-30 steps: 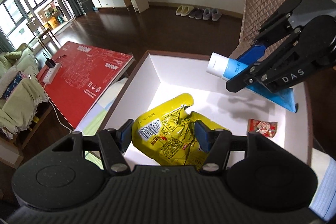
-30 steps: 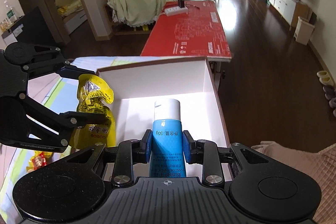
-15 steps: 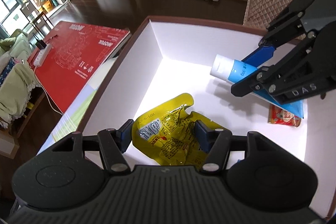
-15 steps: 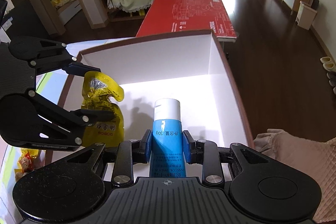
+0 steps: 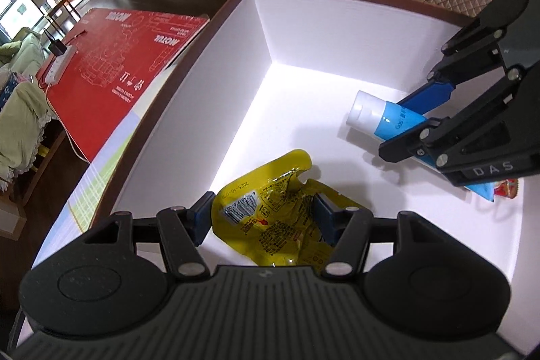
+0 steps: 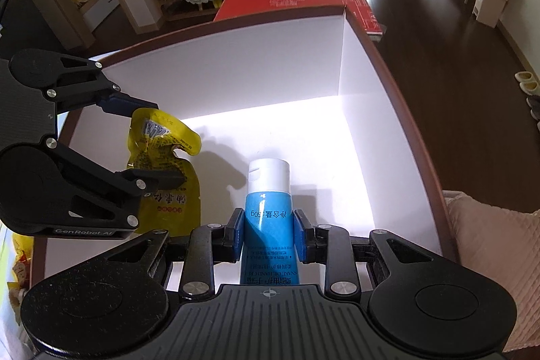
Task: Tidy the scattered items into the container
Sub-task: 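Carry the blue tube and yellow snack bag with both grippers into the box, then open both grippers to drop the blue tube and yellow snack bag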
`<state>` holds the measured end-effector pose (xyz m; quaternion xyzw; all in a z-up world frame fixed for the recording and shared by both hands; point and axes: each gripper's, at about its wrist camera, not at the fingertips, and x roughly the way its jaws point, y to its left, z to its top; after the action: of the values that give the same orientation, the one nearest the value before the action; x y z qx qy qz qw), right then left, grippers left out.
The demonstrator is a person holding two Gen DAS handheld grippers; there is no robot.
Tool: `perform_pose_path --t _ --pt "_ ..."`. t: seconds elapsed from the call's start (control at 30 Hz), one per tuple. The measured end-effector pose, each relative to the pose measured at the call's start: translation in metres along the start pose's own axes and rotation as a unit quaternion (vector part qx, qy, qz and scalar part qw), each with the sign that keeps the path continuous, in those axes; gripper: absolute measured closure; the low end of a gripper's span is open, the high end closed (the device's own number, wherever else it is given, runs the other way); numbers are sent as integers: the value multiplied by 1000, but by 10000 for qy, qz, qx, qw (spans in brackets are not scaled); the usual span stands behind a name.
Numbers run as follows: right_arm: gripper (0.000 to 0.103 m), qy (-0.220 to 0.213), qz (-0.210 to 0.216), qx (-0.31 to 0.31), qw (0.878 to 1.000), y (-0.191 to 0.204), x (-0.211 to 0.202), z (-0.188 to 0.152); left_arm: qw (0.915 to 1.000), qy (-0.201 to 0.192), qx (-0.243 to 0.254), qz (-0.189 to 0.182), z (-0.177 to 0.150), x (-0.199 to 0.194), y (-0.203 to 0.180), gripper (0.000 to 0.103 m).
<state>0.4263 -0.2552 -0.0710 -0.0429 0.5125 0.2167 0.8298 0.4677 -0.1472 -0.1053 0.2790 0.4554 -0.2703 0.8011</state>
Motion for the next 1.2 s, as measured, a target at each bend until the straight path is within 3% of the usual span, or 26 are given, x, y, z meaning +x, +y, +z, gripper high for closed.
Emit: perform_pose_path --t 0.17,0.2,0.27,0.7,1.07,1.2 --pt "72 60 -63 89 9999 -2 5 -1 9999 89 -54 11 0 7 1 44" --pt "64 93 -73 109 9999 -3 6 -1 9999 116 -80 12 0 8 2 44" --pt "26 4 -151 95 9998 -2 2 -2 9998 152 -125 14 1 9 3 44" --pt "26 51 58 84 9999 -5 -32 -27 9999 -37 -107 122 5 -11 -3 36" --pt "26 -21 -17 222 9997 13 -70 -53 9995 -232 -113 182 -5 -62 -27 32" --pt "26 -93 -92 242 9996 22 -81 -60 9990 -359 -129 237 -12 -83 -37 24"
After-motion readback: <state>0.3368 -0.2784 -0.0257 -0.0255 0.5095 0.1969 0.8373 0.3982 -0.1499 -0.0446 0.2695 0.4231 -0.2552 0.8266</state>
